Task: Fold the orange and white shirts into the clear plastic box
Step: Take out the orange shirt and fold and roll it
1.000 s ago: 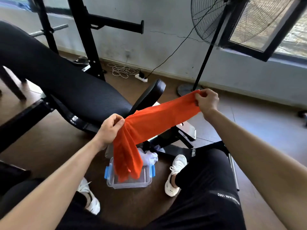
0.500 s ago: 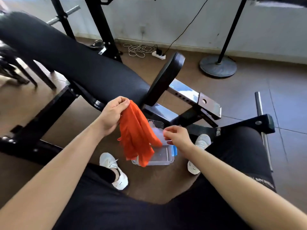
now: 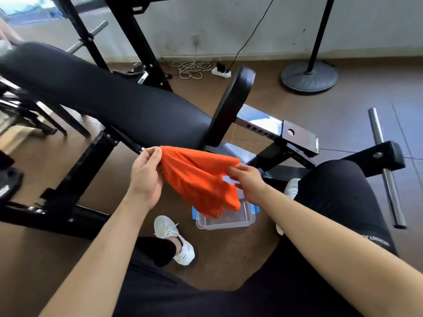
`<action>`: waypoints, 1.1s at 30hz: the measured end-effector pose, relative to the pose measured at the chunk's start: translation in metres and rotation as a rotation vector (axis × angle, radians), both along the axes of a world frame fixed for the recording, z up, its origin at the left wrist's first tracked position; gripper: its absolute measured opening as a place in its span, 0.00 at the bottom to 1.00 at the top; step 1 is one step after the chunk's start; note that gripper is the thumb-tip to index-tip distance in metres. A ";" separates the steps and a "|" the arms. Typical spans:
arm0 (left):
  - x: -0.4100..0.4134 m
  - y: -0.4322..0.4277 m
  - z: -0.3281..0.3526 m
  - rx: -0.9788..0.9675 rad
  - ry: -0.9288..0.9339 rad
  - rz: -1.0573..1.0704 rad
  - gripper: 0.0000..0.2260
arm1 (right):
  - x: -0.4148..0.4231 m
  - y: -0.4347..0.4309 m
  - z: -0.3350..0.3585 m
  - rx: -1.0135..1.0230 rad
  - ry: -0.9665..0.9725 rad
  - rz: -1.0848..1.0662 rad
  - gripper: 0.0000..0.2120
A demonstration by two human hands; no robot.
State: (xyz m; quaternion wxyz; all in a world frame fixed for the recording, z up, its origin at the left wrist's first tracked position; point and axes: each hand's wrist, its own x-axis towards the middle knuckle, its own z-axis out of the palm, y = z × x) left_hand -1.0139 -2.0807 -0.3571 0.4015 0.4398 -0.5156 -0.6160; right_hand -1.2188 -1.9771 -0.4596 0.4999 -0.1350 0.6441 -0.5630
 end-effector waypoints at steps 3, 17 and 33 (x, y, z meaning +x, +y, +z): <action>0.011 -0.013 -0.020 -0.070 -0.167 0.108 0.07 | -0.017 -0.004 0.004 -0.030 -0.008 -0.104 0.08; 0.036 -0.025 -0.073 -0.025 -0.361 0.160 0.03 | -0.044 -0.032 0.064 -0.197 0.365 0.002 0.05; 0.040 -0.024 -0.046 -0.416 -0.740 -0.186 0.22 | -0.048 -0.023 0.090 -0.197 0.697 0.443 0.23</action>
